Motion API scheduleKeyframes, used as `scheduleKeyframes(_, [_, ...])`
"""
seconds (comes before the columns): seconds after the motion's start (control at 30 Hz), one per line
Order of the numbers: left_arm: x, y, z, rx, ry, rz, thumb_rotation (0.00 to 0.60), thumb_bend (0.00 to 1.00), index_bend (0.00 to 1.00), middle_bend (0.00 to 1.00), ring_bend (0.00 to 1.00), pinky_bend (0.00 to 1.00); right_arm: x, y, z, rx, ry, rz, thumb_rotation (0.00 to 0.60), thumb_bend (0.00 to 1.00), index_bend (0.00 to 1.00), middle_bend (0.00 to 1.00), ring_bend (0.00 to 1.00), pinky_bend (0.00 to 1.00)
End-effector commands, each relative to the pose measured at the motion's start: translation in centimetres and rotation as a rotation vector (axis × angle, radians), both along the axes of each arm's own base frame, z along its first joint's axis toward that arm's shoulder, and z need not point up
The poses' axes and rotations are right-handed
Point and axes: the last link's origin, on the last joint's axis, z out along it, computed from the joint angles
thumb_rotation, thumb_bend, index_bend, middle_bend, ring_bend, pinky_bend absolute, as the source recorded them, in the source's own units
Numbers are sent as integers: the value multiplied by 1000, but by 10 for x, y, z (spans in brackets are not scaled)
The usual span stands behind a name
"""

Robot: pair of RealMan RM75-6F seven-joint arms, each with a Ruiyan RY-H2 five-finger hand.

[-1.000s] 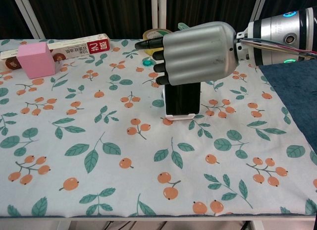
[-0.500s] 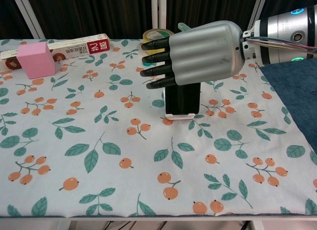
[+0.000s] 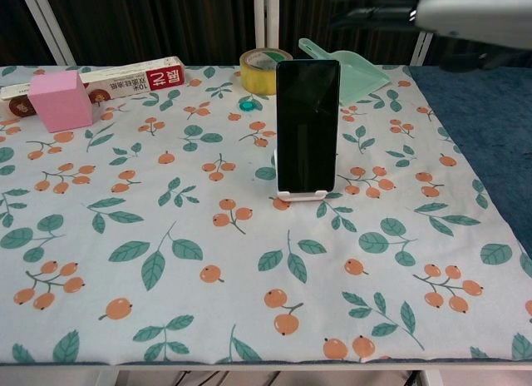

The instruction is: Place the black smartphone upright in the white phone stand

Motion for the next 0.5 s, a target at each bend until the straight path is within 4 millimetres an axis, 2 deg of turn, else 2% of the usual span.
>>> scheduleKeyframes(0.03, [4, 3, -2, 0, -5, -9, 211, 105, 88, 87, 104, 210, -105, 40, 43, -50, -373, -498, 600, 276, 0, 0, 0, 0])
scheduleKeyframes(0.07, [6, 4, -3, 0, -1, -14, 213, 106, 87, 87, 104, 209, -125, 49, 45, -73, -441, -564, 600, 268, 0, 0, 0, 0])
scheduleKeyframes(0.17, [11, 8, -2, 2, 12, -25, 212, 110, 88, 87, 104, 209, -167, 73, 44, -103, -626, -708, 600, 243, 0, 0, 0, 0])
scheduleKeyframes(0.27, [16, 11, 0, 9, 19, -35, 211, 112, 88, 87, 104, 209, -201, 88, 37, -111, -746, -820, 600, 230, 0, 0, 0, 0])
scheduleKeyframes(0.37, [19, 13, -1, 7, 20, -39, 210, 114, 87, 87, 104, 210, -222, 95, 26, -110, -851, -903, 600, 223, 0, 0, 0, 0])
scheduleKeyframes(0.5, [22, 15, -2, 0, 32, -41, 209, 115, 87, 87, 104, 210, -238, 97, 19, -121, -899, -927, 600, 216, 0, 0, 0, 0])
